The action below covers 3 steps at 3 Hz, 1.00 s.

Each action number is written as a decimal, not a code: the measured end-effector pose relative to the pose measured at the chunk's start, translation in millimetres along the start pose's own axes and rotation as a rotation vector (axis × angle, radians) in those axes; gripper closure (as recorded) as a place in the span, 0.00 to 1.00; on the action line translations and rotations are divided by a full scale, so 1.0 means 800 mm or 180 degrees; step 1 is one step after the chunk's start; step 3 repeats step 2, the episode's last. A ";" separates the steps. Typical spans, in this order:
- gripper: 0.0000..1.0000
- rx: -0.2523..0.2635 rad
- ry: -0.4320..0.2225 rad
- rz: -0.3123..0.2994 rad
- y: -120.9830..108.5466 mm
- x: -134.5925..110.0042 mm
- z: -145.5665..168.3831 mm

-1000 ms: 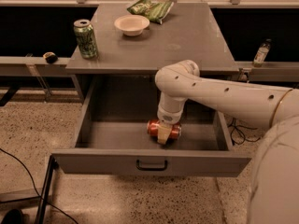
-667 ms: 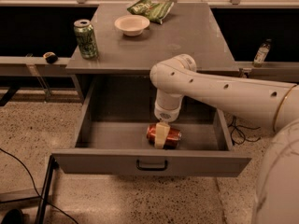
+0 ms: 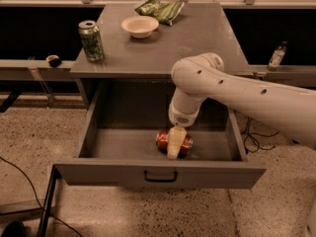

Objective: Place coke can into top drawer

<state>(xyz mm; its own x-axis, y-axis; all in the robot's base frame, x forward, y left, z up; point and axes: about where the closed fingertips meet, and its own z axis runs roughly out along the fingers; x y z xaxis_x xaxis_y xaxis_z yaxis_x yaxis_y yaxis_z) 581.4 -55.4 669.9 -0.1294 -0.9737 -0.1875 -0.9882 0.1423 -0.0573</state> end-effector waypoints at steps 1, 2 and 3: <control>0.00 0.0174 -0.0289 -0.0294 0.006 0.028 -0.025; 0.00 0.0154 -0.0263 -0.0320 0.006 0.027 -0.022; 0.00 0.0154 -0.0263 -0.0320 0.006 0.027 -0.022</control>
Offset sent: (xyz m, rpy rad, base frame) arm -0.0073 -0.0165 0.0132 0.0638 -0.0655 0.0666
